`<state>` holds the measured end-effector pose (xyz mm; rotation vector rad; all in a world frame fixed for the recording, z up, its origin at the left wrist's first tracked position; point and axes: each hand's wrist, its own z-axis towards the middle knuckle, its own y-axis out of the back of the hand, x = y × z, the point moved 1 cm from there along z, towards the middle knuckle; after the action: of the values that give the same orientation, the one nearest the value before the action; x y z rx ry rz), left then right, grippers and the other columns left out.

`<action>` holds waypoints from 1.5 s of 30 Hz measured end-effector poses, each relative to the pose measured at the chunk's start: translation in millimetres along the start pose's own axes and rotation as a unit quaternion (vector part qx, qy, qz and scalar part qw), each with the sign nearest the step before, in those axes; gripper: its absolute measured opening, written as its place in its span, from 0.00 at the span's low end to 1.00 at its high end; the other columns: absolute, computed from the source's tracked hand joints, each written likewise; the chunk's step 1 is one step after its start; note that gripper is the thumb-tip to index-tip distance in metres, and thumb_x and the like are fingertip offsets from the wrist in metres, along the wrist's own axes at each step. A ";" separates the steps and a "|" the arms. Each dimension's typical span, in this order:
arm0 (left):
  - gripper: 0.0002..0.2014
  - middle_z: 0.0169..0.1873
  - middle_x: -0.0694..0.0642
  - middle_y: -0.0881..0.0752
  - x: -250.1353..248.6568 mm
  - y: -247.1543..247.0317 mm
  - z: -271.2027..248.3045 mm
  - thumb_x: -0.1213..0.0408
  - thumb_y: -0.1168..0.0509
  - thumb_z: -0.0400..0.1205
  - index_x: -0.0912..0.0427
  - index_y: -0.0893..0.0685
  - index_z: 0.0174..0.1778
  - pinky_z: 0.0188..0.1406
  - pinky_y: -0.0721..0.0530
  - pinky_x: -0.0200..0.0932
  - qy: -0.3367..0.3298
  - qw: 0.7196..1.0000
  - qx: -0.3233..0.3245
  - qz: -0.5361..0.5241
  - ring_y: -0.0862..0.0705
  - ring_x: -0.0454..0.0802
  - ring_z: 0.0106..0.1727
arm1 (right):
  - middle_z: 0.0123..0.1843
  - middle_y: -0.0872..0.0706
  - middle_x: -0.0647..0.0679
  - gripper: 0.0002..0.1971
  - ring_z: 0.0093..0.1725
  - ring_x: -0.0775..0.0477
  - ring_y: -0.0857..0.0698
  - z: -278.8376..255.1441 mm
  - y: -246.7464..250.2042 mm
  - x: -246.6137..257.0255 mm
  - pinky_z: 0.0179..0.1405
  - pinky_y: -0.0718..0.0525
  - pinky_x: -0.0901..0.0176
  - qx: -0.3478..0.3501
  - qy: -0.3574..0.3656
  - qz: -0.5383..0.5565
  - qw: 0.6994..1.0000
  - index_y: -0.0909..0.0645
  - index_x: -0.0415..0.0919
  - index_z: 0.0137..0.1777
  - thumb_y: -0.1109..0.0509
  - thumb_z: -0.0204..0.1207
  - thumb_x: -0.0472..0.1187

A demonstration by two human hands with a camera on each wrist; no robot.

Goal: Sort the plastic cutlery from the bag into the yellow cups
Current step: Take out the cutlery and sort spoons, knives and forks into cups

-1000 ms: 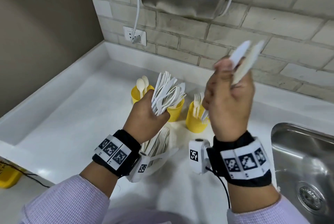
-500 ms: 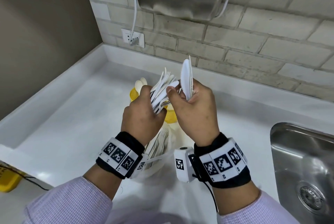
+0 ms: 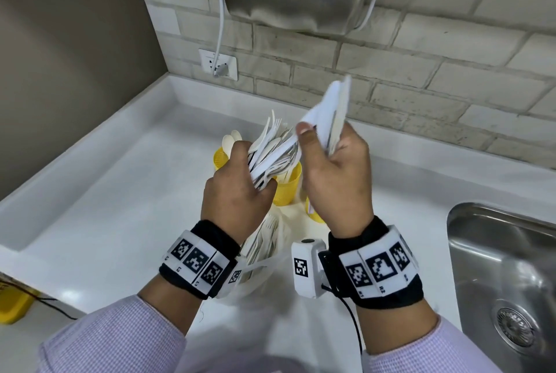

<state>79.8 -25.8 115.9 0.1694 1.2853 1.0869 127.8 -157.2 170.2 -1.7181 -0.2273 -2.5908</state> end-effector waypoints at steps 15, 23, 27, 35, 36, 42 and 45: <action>0.13 0.42 0.37 0.13 -1.8 1.7 0.0 0.77 0.31 0.76 0.63 0.17 0.55 0.48 0.21 0.27 -0.016 0.970 0.089 -0.227 0.13 0.37 0.48 | 0.30 0.22 0.50 0.14 0.26 0.51 0.20 37.3 49.0 1.4 0.27 0.13 0.58 -0.032 -0.205 0.605 0.769 0.25 0.44 0.47 0.45 0.93 0.46; 0.16 0.39 0.44 0.11 -5.0 3.6 -2.0 0.82 0.32 0.75 0.61 0.19 0.55 0.43 0.19 0.28 -0.036 0.959 0.104 -0.260 0.12 0.39 0.42 | 0.22 0.31 0.49 0.05 0.20 0.54 0.35 26.8 33.4 16.6 0.23 0.32 0.67 0.065 0.046 0.069 0.994 0.15 0.40 0.48 0.24 0.82 0.41; 0.20 0.39 0.44 0.11 -6.6 5.5 -3.2 0.82 0.32 0.76 0.58 0.21 0.59 0.44 0.18 0.30 -0.040 0.953 0.112 -0.280 0.12 0.40 0.42 | 0.23 0.37 0.54 0.05 0.24 0.56 0.35 24.0 26.9 16.3 0.30 0.28 0.67 0.160 0.040 -0.009 0.986 0.10 0.39 0.52 0.22 0.80 0.39; 0.18 0.41 0.45 0.11 -6.1 8.8 -6.5 0.67 0.32 0.72 0.56 0.20 0.59 0.47 0.15 0.40 -0.038 0.955 0.128 -0.263 0.11 0.45 0.44 | 0.24 0.31 0.54 0.05 0.24 0.57 0.32 30.1 27.3 17.9 0.30 0.27 0.63 0.191 0.052 -0.034 0.980 0.14 0.38 0.45 0.25 0.82 0.37; 0.18 0.42 0.45 0.11 -5.5 9.4 -6.5 0.65 0.32 0.72 0.56 0.20 0.58 0.47 0.14 0.41 -0.038 0.956 0.130 -0.261 0.11 0.45 0.45 | 0.25 0.29 0.52 0.05 0.24 0.58 0.31 31.5 28.5 18.6 0.28 0.28 0.66 0.181 0.061 -0.012 0.982 0.15 0.38 0.46 0.26 0.83 0.37; 0.17 0.41 0.48 0.11 -5.4 10.1 -7.7 0.69 0.32 0.73 0.51 0.19 0.56 0.46 0.15 0.40 -0.050 0.953 0.149 -0.258 0.12 0.48 0.44 | 0.23 0.24 0.62 0.06 0.18 0.63 0.30 32.0 33.8 22.7 0.19 0.31 0.70 0.167 0.037 0.119 0.978 0.21 0.29 0.51 0.31 0.86 0.33; 0.18 0.41 0.49 0.12 -6.7 9.0 -7.3 0.69 0.32 0.72 0.50 0.20 0.57 0.45 0.13 0.46 -0.046 0.948 0.156 -0.272 0.12 0.51 0.44 | 0.22 0.26 0.60 0.12 0.21 0.62 0.28 23.3 28.7 18.9 0.27 0.25 0.69 0.226 0.029 0.044 0.973 0.17 0.23 0.46 0.26 0.82 0.35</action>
<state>69.6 -29.1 123.8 0.0904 1.3083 0.3971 144.6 -181.3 199.5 -1.4509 -0.6641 -2.2870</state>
